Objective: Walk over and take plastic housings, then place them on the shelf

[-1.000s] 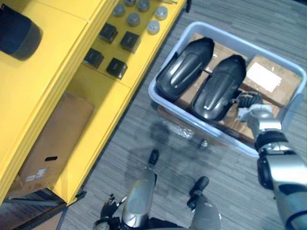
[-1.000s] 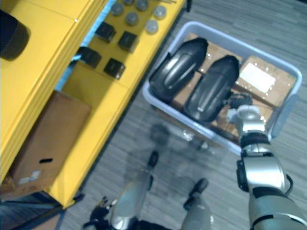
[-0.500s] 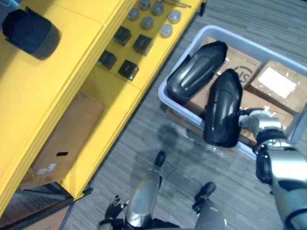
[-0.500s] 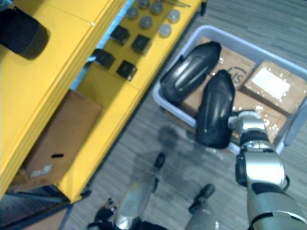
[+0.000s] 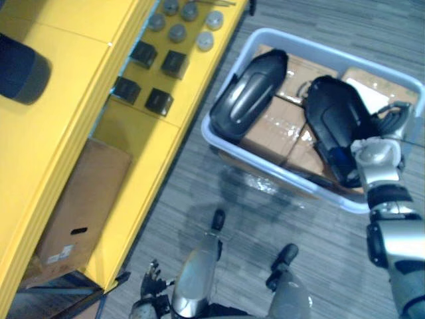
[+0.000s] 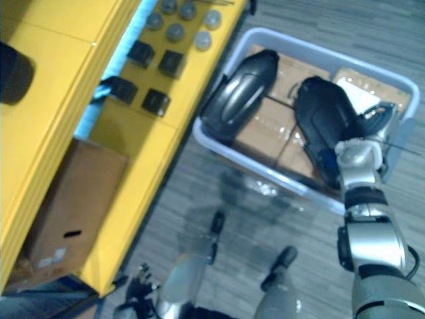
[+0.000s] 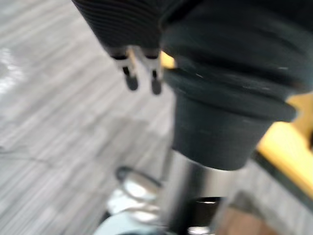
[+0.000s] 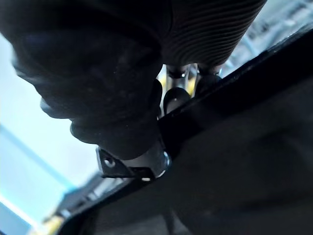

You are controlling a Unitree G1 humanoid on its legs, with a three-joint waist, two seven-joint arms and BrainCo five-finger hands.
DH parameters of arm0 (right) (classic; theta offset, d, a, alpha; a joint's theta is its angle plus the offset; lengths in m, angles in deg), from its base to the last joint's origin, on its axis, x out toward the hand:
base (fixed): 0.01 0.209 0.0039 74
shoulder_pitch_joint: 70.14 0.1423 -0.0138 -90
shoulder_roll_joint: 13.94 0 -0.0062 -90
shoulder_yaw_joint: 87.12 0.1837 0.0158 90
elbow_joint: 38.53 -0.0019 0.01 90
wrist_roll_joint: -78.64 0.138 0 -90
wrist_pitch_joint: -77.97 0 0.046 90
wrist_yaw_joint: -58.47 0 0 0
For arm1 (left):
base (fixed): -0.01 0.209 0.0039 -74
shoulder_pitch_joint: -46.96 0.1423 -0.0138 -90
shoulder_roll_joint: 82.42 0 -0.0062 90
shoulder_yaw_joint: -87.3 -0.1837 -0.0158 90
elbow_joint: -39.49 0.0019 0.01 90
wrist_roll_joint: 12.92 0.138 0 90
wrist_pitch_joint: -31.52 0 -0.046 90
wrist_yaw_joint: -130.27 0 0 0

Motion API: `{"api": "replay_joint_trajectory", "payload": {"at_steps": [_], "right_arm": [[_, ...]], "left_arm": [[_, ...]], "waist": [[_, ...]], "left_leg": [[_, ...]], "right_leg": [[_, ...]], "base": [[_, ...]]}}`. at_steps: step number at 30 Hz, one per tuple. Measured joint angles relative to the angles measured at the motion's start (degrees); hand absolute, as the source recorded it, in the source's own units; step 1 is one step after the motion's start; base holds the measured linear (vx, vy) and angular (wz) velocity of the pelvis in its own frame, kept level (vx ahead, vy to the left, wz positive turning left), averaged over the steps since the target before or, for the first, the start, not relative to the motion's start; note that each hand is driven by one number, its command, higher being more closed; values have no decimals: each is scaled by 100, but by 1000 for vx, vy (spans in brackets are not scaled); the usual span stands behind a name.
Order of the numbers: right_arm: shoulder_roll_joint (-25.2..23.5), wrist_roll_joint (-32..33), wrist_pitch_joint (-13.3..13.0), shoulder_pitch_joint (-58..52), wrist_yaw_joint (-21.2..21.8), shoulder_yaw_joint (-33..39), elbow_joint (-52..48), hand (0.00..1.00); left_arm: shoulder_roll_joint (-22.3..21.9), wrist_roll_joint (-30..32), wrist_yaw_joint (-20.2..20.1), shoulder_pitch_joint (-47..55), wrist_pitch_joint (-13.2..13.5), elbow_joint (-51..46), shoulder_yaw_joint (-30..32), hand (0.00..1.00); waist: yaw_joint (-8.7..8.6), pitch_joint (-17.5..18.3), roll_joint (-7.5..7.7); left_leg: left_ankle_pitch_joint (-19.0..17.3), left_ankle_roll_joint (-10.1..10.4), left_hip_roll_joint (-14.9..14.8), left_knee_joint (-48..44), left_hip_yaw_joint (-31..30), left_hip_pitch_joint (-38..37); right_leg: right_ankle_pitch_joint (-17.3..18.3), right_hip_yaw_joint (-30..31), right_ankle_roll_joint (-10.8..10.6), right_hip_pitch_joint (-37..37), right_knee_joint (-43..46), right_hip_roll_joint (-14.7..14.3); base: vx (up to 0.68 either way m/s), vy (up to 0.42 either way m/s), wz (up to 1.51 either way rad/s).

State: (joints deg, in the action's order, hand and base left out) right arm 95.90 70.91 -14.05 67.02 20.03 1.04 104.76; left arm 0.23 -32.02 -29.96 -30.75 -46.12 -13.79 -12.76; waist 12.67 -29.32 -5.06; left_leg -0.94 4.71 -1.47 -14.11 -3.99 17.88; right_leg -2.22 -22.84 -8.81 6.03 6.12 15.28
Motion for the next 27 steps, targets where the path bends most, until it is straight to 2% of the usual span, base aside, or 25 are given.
{"api": "replay_joint_trajectory", "payload": {"at_steps": [2,4,6,7,8,10,14,16,20,22,23,27], "right_arm": [[-102,1,-22,-235,-154,0,-257,100],[-428,-11,-64,-603,-426,-2,-801,100],[-719,-127,-107,-836,-635,-119,-1116,100],[-873,-237,-169,-1005,-729,-199,-1316,100],[-944,-252,-170,-1081,-783,-239,-1413,100],[-1215,-366,-173,-1339,-973,-318,-1619,100],[-1549,-508,-173,-1644,-1180,-373,-1950,100],[-1668,-691,-186,-1706,-1217,-405,-2163,100],[-1778,-904,-211,-1771,-1302,-572,-2603,100],[-1889,-944,-212,-1788,-1321,-615,-2772,100],[-2053,-1020,-213,-1839,-1385,-618,-2998,100],[-2299,-1141,-255,-1987,-1430,-831,-3605,100]], "left_arm": [[-25,450,410,14,-58,-290,104,0],[-18,1124,916,-143,-138,-917,289,0],[-6,1518,1200,-254,-215,-1288,455,0],[9,1663,1327,-358,-293,-1431,506,0],[20,1732,1363,-404,-347,-1495,510,0],[34,1793,1364,-538,-503,-1744,494,0],[33,1559,948,-566,-507,-2308,443,0],[17,1157,455,-584,-489,-2640,224,0],[-27,542,-133,-918,-537,-2925,-299,0],[-44,334,-291,-1137,-626,-2912,-526,0],[-99,84,-394,-1402,-754,-2875,-723,0],[-196,-339,-491,-1692,-923,-2842,-865,0]], "waist": [[-35,-32,64],[-114,-49,200],[-150,35,361],[-205,93,464],[-243,116,507],[-296,340,696],[-368,754,863],[-380,991,842],[-396,1250,799],[-417,1296,801],[-419,1330,806],[-456,1427,891]], "left_leg": [[2,1,-21,92,1,-122],[100,55,-66,398,55,-393],[209,97,-117,674,149,-583],[268,123,-147,845,153,-698],[286,133,-158,910,154,-750],[335,173,-207,1118,185,-920],[342,185,-224,1177,216,-1111],[342,185,-218,1178,285,-1216],[341,186,-234,1198,294,-1282],[341,186,-248,1199,306,-1291],[340,188,-274,1263,341,-1349],[351,203,-336,1454,507,-1503]], "right_leg": [[12,-8,16,-87,-20,-22],[25,2,37,-229,-99,-61],[38,68,55,-250,-142,-104],[41,73,60,-295,-181,-137],[44,67,65,-326,-192,-149],[48,72,72,-386,-237,-198],[42,12,64,-628,-364,-226],[35,-11,56,-739,-406,-217],[33,-26,55,-827,-468,-241],[31,-8,57,-825,-468,-255],[26,24,64,-823,-467,-279],[-24,156,119,-801,-515,-335]], "base": [[1,-19,-1],[6,-51,-9],[48,-68,-18],[67,-73,-14],[95,-91,-10],[101,-73,-9],[90,-44,1],[75,-28,-2],[-23,-12,-2],[-83,-15,-6],[-87,-12,-11],[-81,-11,-21]]}}
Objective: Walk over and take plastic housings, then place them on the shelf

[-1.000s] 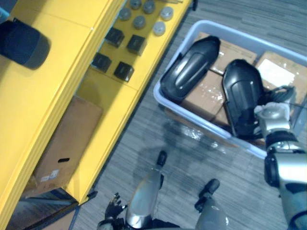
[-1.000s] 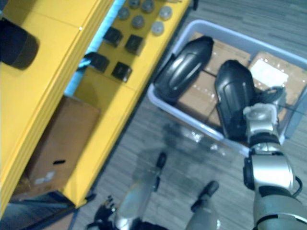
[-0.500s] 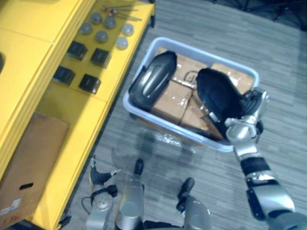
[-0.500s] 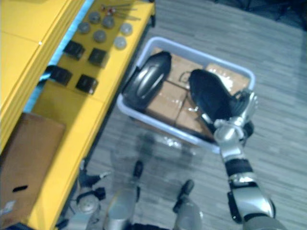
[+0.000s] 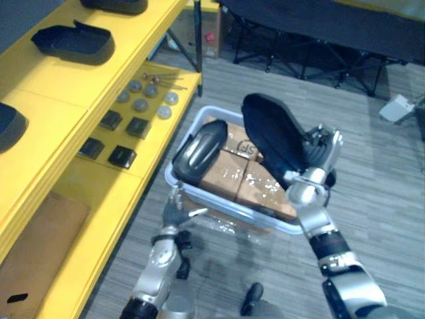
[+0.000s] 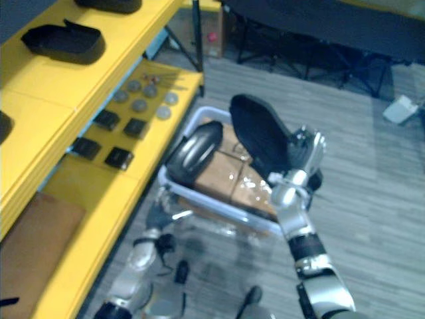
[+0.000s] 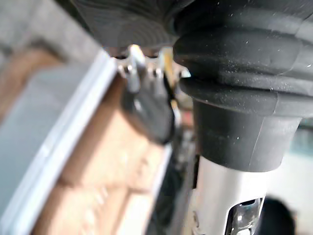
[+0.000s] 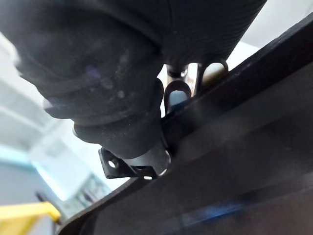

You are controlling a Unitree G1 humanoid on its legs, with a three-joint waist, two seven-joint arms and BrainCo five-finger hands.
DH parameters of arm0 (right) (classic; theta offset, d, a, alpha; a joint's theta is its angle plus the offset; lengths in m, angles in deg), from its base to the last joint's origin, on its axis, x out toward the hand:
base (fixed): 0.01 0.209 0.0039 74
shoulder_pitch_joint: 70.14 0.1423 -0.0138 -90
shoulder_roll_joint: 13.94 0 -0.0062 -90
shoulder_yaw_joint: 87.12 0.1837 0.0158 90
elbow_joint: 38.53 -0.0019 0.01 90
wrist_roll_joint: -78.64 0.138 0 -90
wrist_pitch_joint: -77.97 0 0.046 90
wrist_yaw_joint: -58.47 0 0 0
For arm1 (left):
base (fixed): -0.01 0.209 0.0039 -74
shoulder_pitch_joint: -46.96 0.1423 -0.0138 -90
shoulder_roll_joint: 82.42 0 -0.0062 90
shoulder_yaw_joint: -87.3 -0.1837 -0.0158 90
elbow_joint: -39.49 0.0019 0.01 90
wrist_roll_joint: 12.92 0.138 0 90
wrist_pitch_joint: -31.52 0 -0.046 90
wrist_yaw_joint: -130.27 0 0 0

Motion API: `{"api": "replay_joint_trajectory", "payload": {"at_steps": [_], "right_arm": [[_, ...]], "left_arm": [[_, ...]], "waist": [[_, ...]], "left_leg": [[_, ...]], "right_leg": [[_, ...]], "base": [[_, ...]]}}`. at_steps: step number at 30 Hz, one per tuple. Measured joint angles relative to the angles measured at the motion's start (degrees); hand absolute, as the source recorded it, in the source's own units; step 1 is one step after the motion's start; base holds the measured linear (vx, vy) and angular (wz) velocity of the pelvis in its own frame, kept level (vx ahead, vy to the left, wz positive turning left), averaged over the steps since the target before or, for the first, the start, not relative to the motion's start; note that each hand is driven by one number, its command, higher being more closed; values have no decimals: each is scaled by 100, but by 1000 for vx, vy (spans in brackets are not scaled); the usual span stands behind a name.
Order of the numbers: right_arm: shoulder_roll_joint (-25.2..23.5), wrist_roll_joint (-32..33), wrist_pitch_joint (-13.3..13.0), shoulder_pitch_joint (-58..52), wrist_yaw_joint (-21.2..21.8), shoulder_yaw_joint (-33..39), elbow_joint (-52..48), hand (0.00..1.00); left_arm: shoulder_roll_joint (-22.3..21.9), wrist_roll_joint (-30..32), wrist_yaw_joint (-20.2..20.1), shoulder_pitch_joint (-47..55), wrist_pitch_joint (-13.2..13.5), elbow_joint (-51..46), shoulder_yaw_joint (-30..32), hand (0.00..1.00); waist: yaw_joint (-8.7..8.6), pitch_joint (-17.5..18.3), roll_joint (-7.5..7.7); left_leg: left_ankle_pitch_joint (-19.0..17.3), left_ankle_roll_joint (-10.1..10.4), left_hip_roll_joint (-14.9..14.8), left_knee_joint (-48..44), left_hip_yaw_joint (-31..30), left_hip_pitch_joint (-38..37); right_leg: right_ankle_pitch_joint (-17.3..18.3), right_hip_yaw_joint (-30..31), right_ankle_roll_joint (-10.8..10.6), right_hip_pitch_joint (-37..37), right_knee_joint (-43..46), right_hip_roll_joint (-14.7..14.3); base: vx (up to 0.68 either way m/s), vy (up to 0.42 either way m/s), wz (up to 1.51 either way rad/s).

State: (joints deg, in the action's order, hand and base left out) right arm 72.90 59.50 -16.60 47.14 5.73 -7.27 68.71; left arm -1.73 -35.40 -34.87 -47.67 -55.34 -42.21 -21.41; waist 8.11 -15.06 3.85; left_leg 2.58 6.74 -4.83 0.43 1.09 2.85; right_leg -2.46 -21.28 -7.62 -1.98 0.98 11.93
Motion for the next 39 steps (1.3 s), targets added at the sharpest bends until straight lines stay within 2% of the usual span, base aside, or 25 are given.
{"api": "replay_joint_trajectory", "payload": {"at_steps": [2,4,5,7,9,14,18,22,28,29,32,35,37,39], "right_arm": [[-99,-116,-85,-85,8,-190,-333,100],[-216,-205,-293,-215,17,-304,-751,100],[-233,-205,-354,-239,18,-321,-819,100],[-283,-212,-500,-259,38,-482,-976,100],[-361,-218,-635,-329,50,-548,-1032,100],[-529,-194,-679,-463,213,-863,-1040,100],[-643,-189,-724,-488,408,-1067,-1039,100],[-789,-180,-898,-673,520,-1282,-997,100],[-903,71,-1131,-877,529,-1514,-867,100],[-916,89,-1153,-877,532,-1526,-867,100],[-1028,263,-1214,-877,541,-1544,-754,100],[-1088,468,-1274,-878,532,-1599,-706,100],[-1099,646,-1313,-882,520,-1629,-706,100],[-1132,731,-1327,-891,513,-1672,-705,100]], "left_arm": [[-13,-302,-12,-25,-39,5,-20,0],[-49,-859,-74,-138,-82,149,-81,0],[-58,-981,-114,-184,-81,193,-112,0],[-60,-1308,-210,-346,-74,213,-256,0],[-125,-1370,-212,-497,-63,220,-303,0],[-343,-1386,-203,-805,52,461,-411,0],[-519,-1775,-207,-896,229,657,-461,0],[-533,-2048,-205,-951,374,657,-509,0],[-581,-2272,-68,-981,528,694,-513,0],[-596,-2281,-21,-988,573,695,-512,100],[-691,-2718,69,-1083,860,840,-505,100],[-730,-3303,123,-1115,1299,917,-489,100],[-746,-3816,22,-1129,1616,918,-447,100],[-754,-4213,-86,-1133,1808,919,-389,100]], "waist": [[-44,109,95],[-148,267,187],[-153,288,201],[-269,386,243],[-300,467,261],[-429,621,241],[-500,657,227],[-553,672,225],[-576,911,212],[-578,914,215],[-582,952,223],[-605,973,230],[-620,973,230],[-656,975,234]], "left_leg": [[35,11,-18,116,120,-101],[40,15,-25,152,203,-144],[42,18,-30,179,239,-185],[52,32,-35,215,297,-264],[51,32,-44,215,394,-291],[52,33,-44,208,482,-381],[13,31,-46,213,558,-481],[6,20,-46,219,557,-482],[21,30,-32,300,546,-486],[23,31,-31,300,546,-486],[24,32,-26,300,542,-485],[23,32,-22,300,540,-483],[23,32,-19,301,537,-483],[23,32,-19,303,523,-482]], "right_leg": [[-12,105,12,21,-28,-31],[-33,169,9,29,-73,-52],[-38,209,9,28,-73,-59],[-66,280,12,7,-95,-69],[-95,367,15,8,-134,-83],[-188,470,22,-52,-258,-99],[-189,548,21,-113,-277,-101],[-193,545,18,-101,-287,-100],[-231,519,6,-109,-365,-101],[-232,519,6,-109,-368,-100],[-239,514,2,-121,-384,-99],[-244,509,0,-132,-410,-97],[-256,498,0,-151,-440,-98],[-256,480,0,-161,-446,-98]], "base": [[-34,-13,-23],[-4,-8,-22],[10,-10,-23],[17,-10,-18],[16,-5,-19],[11,-7,-13],[-35,1,-9],[-52,1,-2],[-5,0,0],[0,0,0],[0,0,0],[0,0,0],[0,0,0],[-19,-3,3]]}}
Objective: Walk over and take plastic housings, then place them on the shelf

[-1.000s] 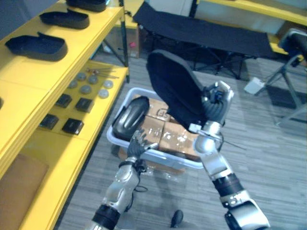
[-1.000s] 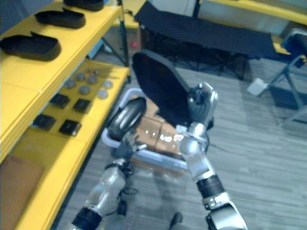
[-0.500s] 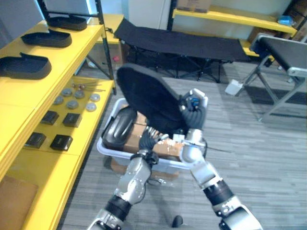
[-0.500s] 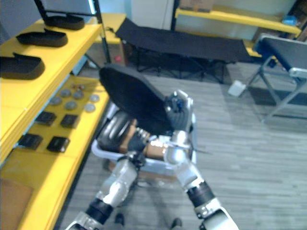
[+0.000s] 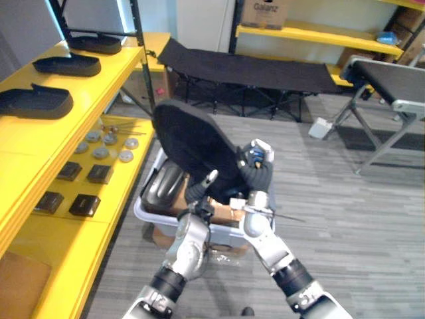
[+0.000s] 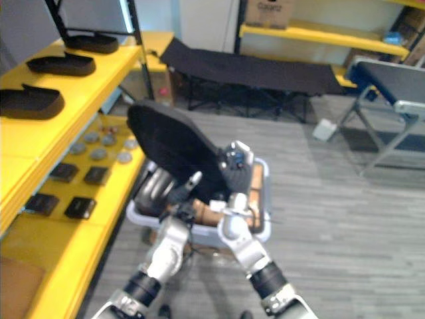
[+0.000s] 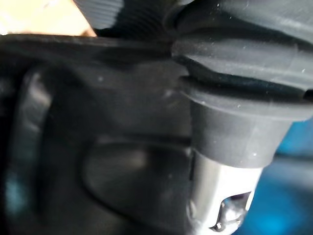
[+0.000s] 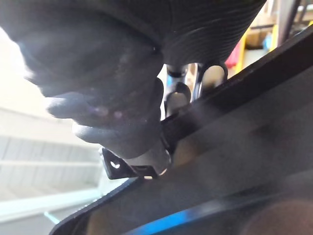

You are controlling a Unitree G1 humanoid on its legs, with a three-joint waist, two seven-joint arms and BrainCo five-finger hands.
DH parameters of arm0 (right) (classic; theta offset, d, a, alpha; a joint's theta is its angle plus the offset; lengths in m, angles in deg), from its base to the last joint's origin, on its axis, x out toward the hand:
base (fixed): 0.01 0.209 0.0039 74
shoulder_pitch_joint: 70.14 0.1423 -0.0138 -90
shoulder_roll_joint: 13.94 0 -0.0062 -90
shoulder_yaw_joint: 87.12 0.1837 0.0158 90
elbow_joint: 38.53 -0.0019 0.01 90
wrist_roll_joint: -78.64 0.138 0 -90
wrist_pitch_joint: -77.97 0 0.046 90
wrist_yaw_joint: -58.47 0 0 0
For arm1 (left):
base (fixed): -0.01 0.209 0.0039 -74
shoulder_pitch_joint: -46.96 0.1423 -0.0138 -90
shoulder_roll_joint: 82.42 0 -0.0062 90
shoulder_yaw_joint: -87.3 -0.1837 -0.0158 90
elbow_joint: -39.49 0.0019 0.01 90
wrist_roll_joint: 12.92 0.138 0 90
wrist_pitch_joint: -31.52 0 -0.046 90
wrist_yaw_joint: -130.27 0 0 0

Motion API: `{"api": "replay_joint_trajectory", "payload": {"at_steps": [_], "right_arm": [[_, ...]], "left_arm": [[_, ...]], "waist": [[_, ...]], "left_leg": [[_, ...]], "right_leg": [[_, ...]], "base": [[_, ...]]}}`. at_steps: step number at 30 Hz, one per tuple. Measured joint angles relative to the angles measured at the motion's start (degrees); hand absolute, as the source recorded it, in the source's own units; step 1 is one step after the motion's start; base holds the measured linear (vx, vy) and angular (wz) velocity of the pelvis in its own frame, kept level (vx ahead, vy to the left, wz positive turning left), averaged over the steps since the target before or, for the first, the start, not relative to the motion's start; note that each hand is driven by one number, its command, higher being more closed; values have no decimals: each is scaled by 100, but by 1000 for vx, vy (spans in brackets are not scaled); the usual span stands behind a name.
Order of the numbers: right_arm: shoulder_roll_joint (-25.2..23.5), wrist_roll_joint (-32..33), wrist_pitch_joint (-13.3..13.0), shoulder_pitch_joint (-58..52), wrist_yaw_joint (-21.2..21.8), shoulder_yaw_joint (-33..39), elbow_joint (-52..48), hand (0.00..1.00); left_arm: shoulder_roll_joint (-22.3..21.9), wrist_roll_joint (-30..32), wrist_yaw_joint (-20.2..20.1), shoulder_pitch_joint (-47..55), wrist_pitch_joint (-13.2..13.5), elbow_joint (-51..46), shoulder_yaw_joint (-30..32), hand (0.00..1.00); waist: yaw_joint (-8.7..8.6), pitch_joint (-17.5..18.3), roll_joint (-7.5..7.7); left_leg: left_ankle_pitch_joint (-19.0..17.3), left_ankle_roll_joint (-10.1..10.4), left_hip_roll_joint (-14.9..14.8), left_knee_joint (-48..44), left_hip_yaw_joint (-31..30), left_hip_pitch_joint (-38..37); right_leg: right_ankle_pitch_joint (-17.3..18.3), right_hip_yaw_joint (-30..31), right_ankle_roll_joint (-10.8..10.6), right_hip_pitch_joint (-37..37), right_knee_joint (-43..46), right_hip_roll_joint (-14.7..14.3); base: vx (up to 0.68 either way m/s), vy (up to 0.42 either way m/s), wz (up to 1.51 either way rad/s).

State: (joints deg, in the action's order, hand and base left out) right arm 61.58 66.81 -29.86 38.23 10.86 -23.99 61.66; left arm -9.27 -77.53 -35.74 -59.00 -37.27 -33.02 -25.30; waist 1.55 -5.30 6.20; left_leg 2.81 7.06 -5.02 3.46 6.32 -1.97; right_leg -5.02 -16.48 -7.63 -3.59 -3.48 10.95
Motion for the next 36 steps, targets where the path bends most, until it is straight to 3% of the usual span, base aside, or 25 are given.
{"api": "replay_joint_trajectory", "payload": {"at_steps": [6,11,14,15,21,24,28,31,36], "right_arm": [[-14,-16,-167,-101,-1,-232,-13,100],[-3,-19,-343,-238,13,-245,-218,100],[28,-17,-390,-252,23,-258,-262,100],[32,-17,-397,-259,25,-260,-271,0],[69,538,-431,-576,261,-223,-368,0],[115,1307,-307,-747,873,-84,-287,0],[316,1830,-13,-909,1628,-59,49,0],[372,1844,37,-1000,1918,-15,60,0],[408,2025,76,-1054,2318,342,-422,0]], "left_arm": [[0,-809,-482,-5,325,128,162,100],[2,-1523,-1490,-7,591,268,147,100],[4,-1668,-1758,-7,673,273,145,100],[4,-1668,-1778,-8,677,273,144,100],[7,-1480,-1695,-12,755,273,141,100],[53,-694,-1194,-11,699,254,282,100],[242,547,-608,84,244,-228,673,100],[263,1406,-393,256,85,-720,871,100],[85,3105,553,603,-188,-970,1370,100]], "waist": [[-79,56,83],[-136,97,143],[-182,97,143],[-191,97,143],[-226,97,141],[-225,94,136],[-215,80,114],[-208,97,81],[-206,213,-125]], "left_leg": [[-1,1,-2,5,28,0],[-3,2,-3,5,50,-1],[-3,2,-14,1,62,-4],[-3,2,-19,0,64,-5],[-3,3,-33,-3,75,-13],[-4,3,-37,-4,75,-14],[-4,3,-52,-3,66,-7],[-4,4,-30,1,62,-7],[-5,4,-15,14,62,-15]], "right_leg": [[0,-13,0,0,-20,0],[0,-10,1,21,-30,2],[-6,-8,9,19,-45,-1],[-14,-7,14,15,-58,-2],[-40,2,11,-3,-106,-2],[-39,0,13,-3,-108,-2],[-30,-17,26,1,-132,-5],[-28,-56,29,-2,-106,-26],[-33,-72,25,-18,-105,-27]], "base": [[0,0,0],[0,0,0],[0,0,0],[0,0,0],[0,0,0],[0,0,0],[0,0,0],[0,0,0],[0,0,0]]}}
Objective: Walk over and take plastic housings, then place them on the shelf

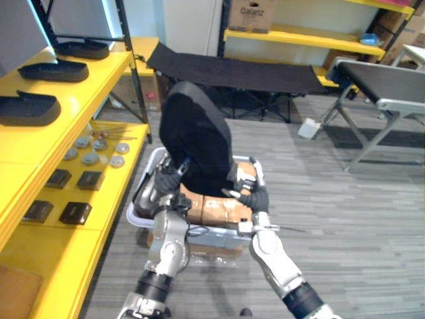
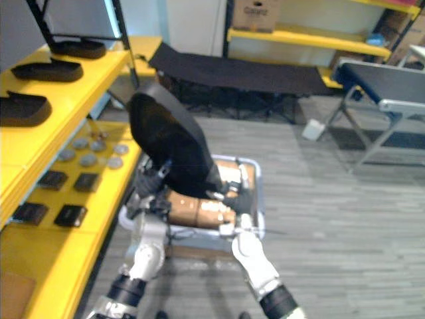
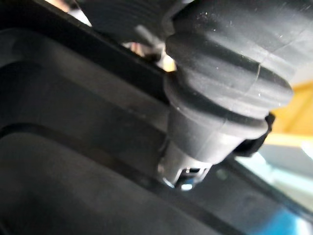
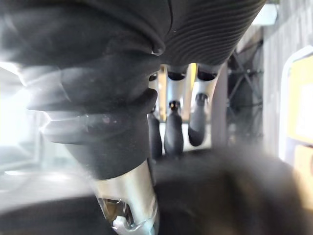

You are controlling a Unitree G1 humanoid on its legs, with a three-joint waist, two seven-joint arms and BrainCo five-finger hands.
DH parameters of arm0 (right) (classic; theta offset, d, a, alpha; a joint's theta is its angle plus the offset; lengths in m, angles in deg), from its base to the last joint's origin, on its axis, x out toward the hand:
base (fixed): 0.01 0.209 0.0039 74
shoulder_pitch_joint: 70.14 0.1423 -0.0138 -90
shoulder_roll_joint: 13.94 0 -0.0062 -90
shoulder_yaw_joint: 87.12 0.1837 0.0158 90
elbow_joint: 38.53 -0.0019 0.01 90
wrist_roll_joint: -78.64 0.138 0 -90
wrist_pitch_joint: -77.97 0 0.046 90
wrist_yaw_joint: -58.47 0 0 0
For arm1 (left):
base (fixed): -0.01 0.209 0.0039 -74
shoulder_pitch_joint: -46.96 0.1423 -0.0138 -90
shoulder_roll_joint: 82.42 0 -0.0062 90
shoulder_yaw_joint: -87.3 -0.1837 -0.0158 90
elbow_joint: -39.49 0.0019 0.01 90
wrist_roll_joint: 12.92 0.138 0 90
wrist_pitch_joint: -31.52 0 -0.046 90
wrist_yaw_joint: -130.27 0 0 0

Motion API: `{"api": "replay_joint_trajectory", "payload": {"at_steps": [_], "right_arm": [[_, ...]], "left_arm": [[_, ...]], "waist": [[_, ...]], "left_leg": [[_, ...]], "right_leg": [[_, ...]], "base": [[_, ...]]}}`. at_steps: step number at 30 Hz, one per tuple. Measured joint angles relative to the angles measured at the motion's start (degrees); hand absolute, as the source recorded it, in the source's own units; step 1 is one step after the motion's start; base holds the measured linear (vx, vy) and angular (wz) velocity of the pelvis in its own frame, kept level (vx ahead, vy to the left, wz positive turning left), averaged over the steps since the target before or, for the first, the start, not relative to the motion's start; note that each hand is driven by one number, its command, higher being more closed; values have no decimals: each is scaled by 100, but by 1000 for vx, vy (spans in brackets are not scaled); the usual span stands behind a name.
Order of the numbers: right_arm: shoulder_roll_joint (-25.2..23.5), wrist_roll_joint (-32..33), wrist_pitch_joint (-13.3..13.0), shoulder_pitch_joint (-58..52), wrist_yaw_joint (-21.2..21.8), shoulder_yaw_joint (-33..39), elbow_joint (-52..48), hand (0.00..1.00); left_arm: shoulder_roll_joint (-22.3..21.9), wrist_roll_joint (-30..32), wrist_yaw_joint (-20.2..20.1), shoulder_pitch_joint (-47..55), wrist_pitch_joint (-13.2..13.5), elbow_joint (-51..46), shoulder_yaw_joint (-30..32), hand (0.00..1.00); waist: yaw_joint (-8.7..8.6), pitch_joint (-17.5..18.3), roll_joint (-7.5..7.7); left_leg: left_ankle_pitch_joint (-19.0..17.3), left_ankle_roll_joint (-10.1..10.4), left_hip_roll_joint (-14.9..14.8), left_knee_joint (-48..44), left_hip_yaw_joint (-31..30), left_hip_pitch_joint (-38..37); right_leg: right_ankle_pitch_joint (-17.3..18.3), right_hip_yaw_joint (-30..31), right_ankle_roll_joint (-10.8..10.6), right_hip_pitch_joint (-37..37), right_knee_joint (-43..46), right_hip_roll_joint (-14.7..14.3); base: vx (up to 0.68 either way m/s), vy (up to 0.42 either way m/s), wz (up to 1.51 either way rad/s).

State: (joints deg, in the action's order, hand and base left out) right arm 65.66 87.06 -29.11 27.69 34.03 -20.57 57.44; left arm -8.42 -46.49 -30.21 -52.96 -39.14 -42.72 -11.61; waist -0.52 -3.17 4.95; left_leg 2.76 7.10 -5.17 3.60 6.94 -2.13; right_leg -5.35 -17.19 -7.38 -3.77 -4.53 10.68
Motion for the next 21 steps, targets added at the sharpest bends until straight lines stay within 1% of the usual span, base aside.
{"api": "replay_joint_trajectory", "payload": {"at_steps": [1,2,3,4,5,6,7,8,10,11,12,13,15,17,19,20,21], "right_arm": [[10,216,0,-21,187,143,-217,0],[22,445,-10,-45,396,239,-371,0],[57,1020,-19,-68,877,375,-613,0],[109,1845,-6,-103,1514,501,-857,0],[145,2222,13,-136,1859,553,-970,0],[204,2929,60,-232,2521,598,-1179,0],[269,3592,183,-342,3165,608,-1353,0],[278,3921,253,-401,3468,611,-1431,0],[266,4977,550,-632,4486,644,-1633,0],[259,5178,647,-691,4702,667,-1665,0],[251,5445,777,-819,5062,678,-1699,0],[225,5554,853,-981,5261,702,-1707,0],[99,5534,904,-1280,5276,854,-1703,0],[-139,5303,912,-1654,4941,1208,-1640,0],[-321,5027,915,-2045,4480,1703,-1287,0],[-385,4998,884,-2235,4277,2034,-966,0],[-415,4989,877,-2317,4194,2199,-812,0]], "left_arm": [[-50,465,299,88,-89,-7,173,100],[-88,717,530,146,-143,-6,287,100],[-102,1134,853,265,-234,-8,484,100],[-84,1450,1110,362,-323,-8,664,100],[-79,1596,1229,406,-360,-7,773,100],[-76,1867,1446,488,-430,-8,972,100],[-79,2100,1650,555,-455,-8,1198,100],[-77,2227,1755,574,-459,-8,1314,100],[-58,2699,2139,607,-471,-9,1598,100],[-60,2806,2221,610,-470,-10,1654,100],[-66,3017,2370,612,-469,-10,1751,100],[-65,3185,2524,613,-463,-9,1805,100],[-80,3373,2664,615,-455,-9,1930,100],[-89,3421,2729,642,-439,-9,2051,100],[-112,3398,2756,800,-346,-10,2254,100],[-120,3337,2755,929,-307,-26,2348,100],[-125,3319,2755,1001,-306,-50,2390,100]], "waist": [[-1,14,-27],[-1,21,-40],[-7,43,-61],[-19,46,-66],[-19,46,-65],[-18,47,-64],[-15,49,-62],[-15,49,-61],[1,55,-52],[2,57,-49],[-3,66,-36],[-14,81,-14],[-29,97,9],[-50,110,23],[-94,147,32],[-155,149,35],[-187,149,34]], "left_leg": [[-1,0,0,6,2,-25],[-5,0,-1,15,5,-54],[-16,-2,-7,45,9,-91],[-20,-4,-7,51,10,-91],[-20,-4,-8,60,11,-91],[-20,-4,-9,80,13,-94],[-21,-3,-11,82,13,-96],[-22,-1,-13,82,13,-97],[-23,0,-14,84,12,-96],[-23,1,-13,86,12,-96],[-23,1,-13,86,15,-96],[-23,2,-13,86,17,-96],[-28,8,-13,87,30,-96],[-32,12,-12,88,67,-95],[-45,13,-11,88,170,-87],[-49,13,-7,88,182,-87],[-50,14,-6,88,190,-87]], "right_leg": [[0,-1,0,-21,0,-1],[0,1,0,-38,0,-3],[2,8,2,-43,0,-11],[2,8,2,-39,-1,-11],[5,7,4,-35,-1,-12],[11,1,9,-34,-1,-15],[17,-1,15,-33,-2,-17],[19,-2,16,-33,-2,-18],[22,-7,19,-33,-1,-19],[22,-7,19,-33,-1,-19],[22,-7,19,-31,-1,-18],[22,-6,19,-30,-1,-19],[22,-2,20,-20,-1,-18],[22,14,20,-1,-1,-16],[21,87,19,61,-1,-11],[20,106,18,71,-1,-7],[20,114,17,75,-1,-6]], "base": [[0,0,0],[0,0,-5],[0,0,-5],[0,0,-5],[0,0,0],[0,0,0],[0,0,0],[0,0,0],[0,0,0],[0,0,0],[0,0,0],[0,0,0],[0,0,-2],[0,0,-9],[-2,5,-17],[-3,6,-11],[-5,4,-10]]}}
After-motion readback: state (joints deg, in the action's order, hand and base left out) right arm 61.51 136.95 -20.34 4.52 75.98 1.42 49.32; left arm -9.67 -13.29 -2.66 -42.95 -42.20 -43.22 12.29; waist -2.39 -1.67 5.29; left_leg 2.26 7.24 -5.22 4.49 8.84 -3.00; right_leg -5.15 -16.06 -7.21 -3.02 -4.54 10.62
